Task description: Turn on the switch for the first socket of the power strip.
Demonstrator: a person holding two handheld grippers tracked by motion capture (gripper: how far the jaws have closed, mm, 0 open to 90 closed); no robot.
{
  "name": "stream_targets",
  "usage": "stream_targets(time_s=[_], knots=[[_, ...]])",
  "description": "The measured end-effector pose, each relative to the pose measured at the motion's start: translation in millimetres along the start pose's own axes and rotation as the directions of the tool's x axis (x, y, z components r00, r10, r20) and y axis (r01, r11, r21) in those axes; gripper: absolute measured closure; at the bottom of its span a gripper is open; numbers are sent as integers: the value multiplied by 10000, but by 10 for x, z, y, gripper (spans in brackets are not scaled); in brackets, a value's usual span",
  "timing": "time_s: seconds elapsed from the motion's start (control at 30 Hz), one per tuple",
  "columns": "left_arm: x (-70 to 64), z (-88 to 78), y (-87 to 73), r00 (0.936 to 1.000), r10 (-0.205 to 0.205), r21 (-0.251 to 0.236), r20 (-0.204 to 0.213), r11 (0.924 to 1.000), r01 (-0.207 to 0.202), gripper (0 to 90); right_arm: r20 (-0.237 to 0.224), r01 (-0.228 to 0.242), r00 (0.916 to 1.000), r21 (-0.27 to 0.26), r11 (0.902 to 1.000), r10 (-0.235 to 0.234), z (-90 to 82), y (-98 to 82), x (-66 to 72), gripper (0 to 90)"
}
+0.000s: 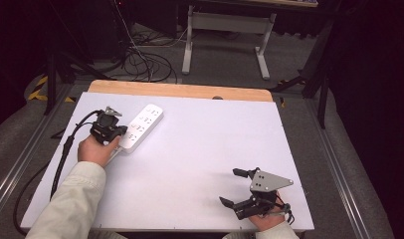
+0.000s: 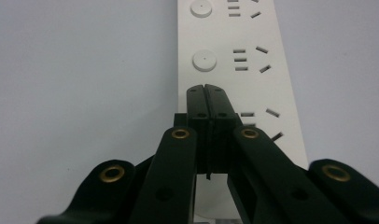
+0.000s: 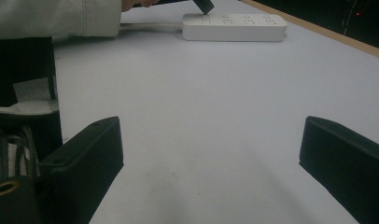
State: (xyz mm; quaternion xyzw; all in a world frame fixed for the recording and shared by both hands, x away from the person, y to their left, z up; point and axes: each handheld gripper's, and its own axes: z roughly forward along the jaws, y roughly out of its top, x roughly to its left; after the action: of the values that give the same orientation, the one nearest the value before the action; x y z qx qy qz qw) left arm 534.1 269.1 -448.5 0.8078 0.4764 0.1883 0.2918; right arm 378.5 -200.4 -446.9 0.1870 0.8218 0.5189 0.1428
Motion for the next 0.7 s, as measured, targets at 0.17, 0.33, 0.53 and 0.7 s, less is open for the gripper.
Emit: stream_targets(time_s=[0.17,0.33,0.53,0.7], knots=[[-23,14,1,10000,12,-102,36,9999,-12,900,-9,6,10000,-4,10000,-6,1,0,1,68],[-44,17,0,10000,67,-88,-41,9999,-67,900,-11,5,10000,-7,10000,-5,1,-1,0,68],[-61,22,-3,9999,14,-83,-101,10000,-15,900,-38,8,10000,-14,10000,-8,-1,-3,3,68],[-59,24,-14,9999,36,-151,-140,9999,-38,900,-43,11,10000,-14,10000,-11,-1,-3,5,68]])
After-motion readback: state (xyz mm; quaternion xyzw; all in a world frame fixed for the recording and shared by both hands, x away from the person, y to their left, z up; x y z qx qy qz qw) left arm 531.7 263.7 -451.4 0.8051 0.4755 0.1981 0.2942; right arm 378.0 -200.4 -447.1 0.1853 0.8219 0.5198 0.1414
